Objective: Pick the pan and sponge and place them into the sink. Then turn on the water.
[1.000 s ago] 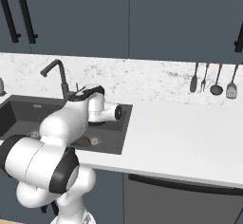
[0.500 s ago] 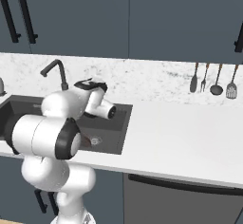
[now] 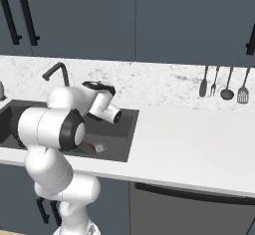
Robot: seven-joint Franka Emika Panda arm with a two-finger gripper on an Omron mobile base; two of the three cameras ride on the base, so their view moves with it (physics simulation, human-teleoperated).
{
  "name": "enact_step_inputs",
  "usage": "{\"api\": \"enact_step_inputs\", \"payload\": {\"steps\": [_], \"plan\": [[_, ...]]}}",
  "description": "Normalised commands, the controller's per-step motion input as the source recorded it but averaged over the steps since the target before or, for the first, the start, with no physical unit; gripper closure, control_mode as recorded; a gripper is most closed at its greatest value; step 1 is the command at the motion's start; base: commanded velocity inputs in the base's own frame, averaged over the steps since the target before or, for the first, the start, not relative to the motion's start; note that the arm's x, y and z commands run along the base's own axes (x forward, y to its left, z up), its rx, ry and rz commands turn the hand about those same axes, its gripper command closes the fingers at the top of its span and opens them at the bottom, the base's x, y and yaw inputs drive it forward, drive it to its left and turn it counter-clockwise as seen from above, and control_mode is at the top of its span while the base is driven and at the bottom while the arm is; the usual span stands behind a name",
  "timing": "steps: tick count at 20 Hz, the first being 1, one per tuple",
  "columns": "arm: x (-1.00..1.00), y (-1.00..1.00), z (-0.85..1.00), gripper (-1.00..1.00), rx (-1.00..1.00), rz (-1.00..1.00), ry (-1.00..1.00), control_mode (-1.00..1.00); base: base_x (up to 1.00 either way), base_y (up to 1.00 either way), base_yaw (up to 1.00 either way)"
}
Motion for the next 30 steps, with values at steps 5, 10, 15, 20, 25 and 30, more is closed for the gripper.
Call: {"api": "enact_step_inputs", "payload": {"steps": [5, 10, 15, 20, 25, 30], "plan": [[0.40, 0.37, 0.00, -1.00, 0.00, -0.02, -0.01, -1.00, 0.00, 0.00, 0.00], [0.30, 0.36, -0.01, -1.00, -0.01, -0.06, 0.00, -1.00, 0.00, 0.00, 0.00], [0.39, 0.28, -0.12, -1.00, 0.00, -0.07, 0.00, -1.00, 0.00, 0.00, 0.00], [0.59, 0.13, -0.15, -1.00, 0.00, -0.06, 0.00, -1.00, 0.00, 0.00, 0.00], [0.67, 0.02, -0.29, -1.00, 0.00, -0.01, 0.00, -1.00, 0.00, 0.00, 0.00], [0.59, 0.00, -0.44, -1.00, 0.00, 0.00, 0.00, -1.00, 0.00, 0.00, 0.00]]}}
